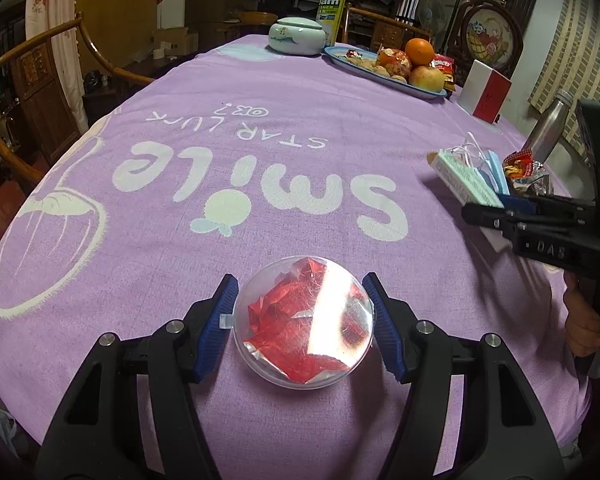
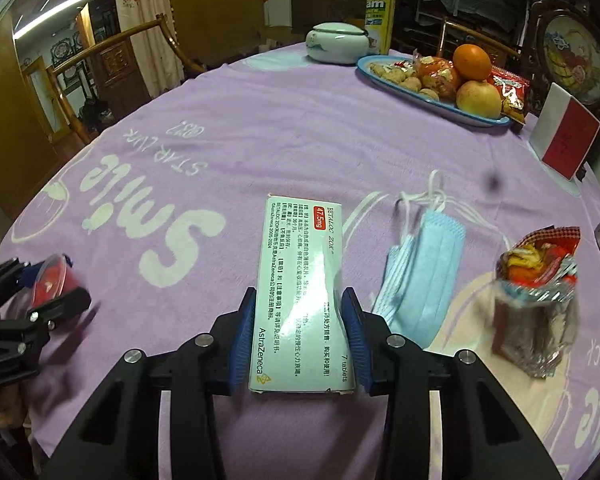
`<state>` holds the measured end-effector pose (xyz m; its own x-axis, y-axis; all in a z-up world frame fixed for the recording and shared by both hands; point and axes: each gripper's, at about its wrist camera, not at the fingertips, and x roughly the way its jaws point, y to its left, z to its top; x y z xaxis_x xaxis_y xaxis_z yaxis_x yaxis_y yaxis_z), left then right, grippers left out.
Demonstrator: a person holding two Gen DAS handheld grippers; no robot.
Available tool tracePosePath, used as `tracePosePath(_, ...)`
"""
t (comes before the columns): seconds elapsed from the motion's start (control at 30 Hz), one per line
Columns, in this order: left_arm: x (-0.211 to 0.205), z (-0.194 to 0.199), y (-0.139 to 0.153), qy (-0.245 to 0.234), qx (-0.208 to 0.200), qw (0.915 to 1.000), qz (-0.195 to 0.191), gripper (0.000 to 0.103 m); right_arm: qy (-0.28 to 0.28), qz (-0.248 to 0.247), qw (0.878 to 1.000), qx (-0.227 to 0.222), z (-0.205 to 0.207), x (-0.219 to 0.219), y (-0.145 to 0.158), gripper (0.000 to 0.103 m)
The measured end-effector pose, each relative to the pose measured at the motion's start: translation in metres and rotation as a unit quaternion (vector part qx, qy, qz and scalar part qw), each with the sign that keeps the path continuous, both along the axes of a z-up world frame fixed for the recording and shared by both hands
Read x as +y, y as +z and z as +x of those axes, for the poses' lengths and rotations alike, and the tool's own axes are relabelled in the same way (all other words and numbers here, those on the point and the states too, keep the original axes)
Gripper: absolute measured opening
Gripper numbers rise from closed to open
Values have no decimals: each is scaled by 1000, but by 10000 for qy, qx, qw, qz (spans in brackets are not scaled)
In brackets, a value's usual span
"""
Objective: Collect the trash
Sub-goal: 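Carry the container and medicine box down and release both into the red basket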
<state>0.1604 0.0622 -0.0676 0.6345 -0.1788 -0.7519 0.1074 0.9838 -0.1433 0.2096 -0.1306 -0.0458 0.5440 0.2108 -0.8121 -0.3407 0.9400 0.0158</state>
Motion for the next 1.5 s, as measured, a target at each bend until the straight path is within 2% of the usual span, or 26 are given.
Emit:
tracePosePath(0.2, -1, 0, 0, 15, 0, 10000, -10, 63, 96, -176, 9998, 60, -5, 8, -8, 47)
tracePosePath(0.33, -1, 0, 0, 28, 1, 10000, 9, 63, 81, -145, 9998, 61, -7, 8, -8, 45)
tracePosePath(0.47, 0, 0, 0, 48, -1, 10000, 10, 63, -15, -154, 9998, -148, -14, 5, -1, 44)
tracePosePath(0.7, 4, -7, 3, 220, -2, 9996, -151, 63, -43, 127, 9990, -434, -31, -5, 17, 45)
tracePosePath(0.9, -1, -27, 21, 230, -205, 9995, -40, 63, -133, 420, 9967, -688, -50, -15, 29, 45)
tracePosePath(1.13, 2, -58, 44, 318, -497, 9982, 94, 63, -376, 1097, 9901, -785, -85, -36, 37, 45)
tracePosePath(1.3, 14, -89, 57, 460, -688, 9965, 119, 63, -378, 1242, 9877, -868, -113, -41, 41, 45)
tracePosePath(1.5, 38, -120, 62, 677, -734, 9950, 41, 63, -314, 1395, 9848, -988, -144, -39, 50, 45)
